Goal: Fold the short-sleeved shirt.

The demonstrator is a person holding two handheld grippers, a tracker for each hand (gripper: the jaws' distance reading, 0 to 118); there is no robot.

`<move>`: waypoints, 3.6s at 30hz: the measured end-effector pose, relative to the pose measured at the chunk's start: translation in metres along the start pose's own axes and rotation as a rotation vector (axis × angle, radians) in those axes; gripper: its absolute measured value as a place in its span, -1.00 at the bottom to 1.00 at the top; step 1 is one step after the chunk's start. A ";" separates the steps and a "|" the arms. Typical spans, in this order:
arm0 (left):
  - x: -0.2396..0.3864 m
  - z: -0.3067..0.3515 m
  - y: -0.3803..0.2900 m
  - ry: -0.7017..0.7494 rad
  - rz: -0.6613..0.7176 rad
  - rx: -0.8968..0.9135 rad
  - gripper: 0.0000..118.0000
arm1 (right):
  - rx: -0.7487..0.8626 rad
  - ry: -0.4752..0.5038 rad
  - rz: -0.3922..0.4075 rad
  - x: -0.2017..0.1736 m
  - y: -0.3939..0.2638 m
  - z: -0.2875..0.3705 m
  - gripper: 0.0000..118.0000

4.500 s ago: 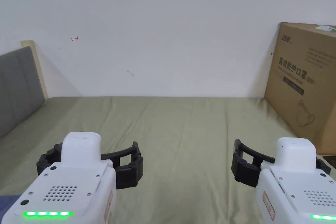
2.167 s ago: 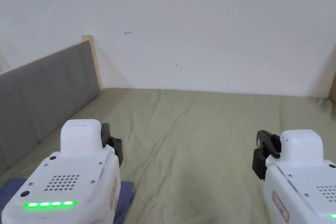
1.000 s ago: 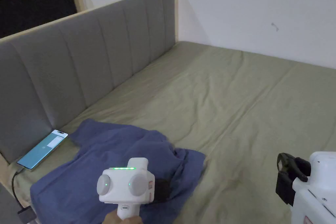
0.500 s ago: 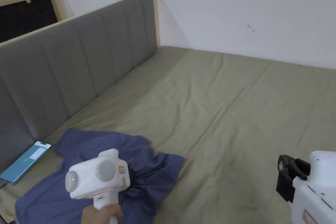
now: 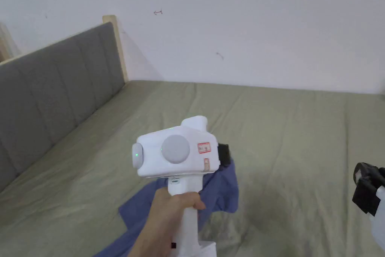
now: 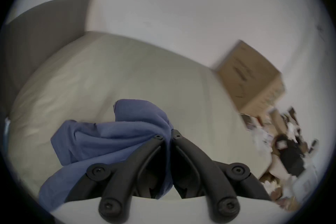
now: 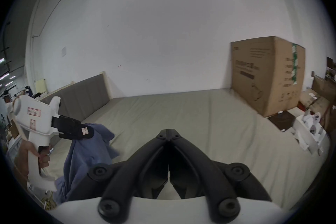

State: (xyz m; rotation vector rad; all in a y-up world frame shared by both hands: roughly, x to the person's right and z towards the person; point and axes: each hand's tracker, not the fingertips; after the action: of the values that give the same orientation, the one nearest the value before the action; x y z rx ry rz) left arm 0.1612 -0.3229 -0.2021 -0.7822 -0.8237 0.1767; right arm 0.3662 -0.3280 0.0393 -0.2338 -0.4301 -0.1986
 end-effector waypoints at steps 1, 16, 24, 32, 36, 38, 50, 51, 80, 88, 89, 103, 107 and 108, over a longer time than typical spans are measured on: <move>0.025 -0.006 -0.003 -0.099 -0.009 -0.012 -0.97 | 0.018 -0.040 -0.014 0.015 0.004 0.010 -1.00; 0.153 -0.164 -0.197 -0.240 -0.169 -0.608 0.90 | -0.076 -0.300 -0.117 0.127 -0.031 0.064 -1.00; 0.115 -0.114 -0.170 -0.123 -0.252 -0.448 -0.90 | -0.150 -0.248 -0.099 0.117 -0.049 0.048 -1.00; 0.006 -0.068 -0.142 0.081 -0.060 -0.343 -1.00 | -0.211 -0.175 -0.058 0.094 -0.063 0.028 -1.00; -0.064 -0.047 -0.095 0.278 -0.054 -0.260 -0.36 | -0.233 -0.148 -0.066 0.092 -0.067 0.015 -1.00; -0.102 -0.053 -0.078 0.347 -0.014 -0.261 0.75 | -0.244 -0.134 -0.074 0.090 -0.069 0.008 -1.00; -0.163 -0.118 -0.093 0.511 -0.008 -0.385 -0.52 | -0.351 -0.115 -0.054 0.080 -0.092 -0.021 -1.00; -0.157 -0.107 -0.088 0.515 0.001 -0.314 -0.99 | -0.353 -0.111 -0.050 0.080 -0.093 -0.022 -1.00; -0.130 -0.063 -0.059 0.412 -0.114 -0.269 -0.99 | -0.860 -0.033 0.090 0.170 -0.101 -0.278 0.50; -0.134 -0.063 -0.058 0.407 -0.095 -0.267 -0.99 | -0.890 0.036 -0.105 0.172 -0.104 -0.267 0.44; -0.134 -0.063 -0.058 0.408 -0.091 -0.266 -0.99 | -0.909 0.051 -0.093 0.169 -0.109 -0.267 0.29; -0.127 -0.045 -0.051 0.433 -0.118 -0.249 -0.99 | -0.786 0.000 0.051 0.152 -0.074 -0.229 -0.92; -0.119 -0.021 -0.028 0.446 -0.099 -0.161 -0.99 | -0.651 0.009 -0.023 0.157 -0.022 -0.203 -0.92; -0.113 -0.013 -0.019 0.458 -0.113 -0.135 -0.99 | -0.620 0.013 -0.033 0.161 -0.006 -0.197 -0.92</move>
State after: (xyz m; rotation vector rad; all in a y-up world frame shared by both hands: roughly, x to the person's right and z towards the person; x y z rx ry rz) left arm 0.0905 -0.3925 -0.2614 -0.8577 -0.4454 -0.1577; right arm 0.5846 -0.4085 -0.0643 -0.8330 -0.3503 -0.3637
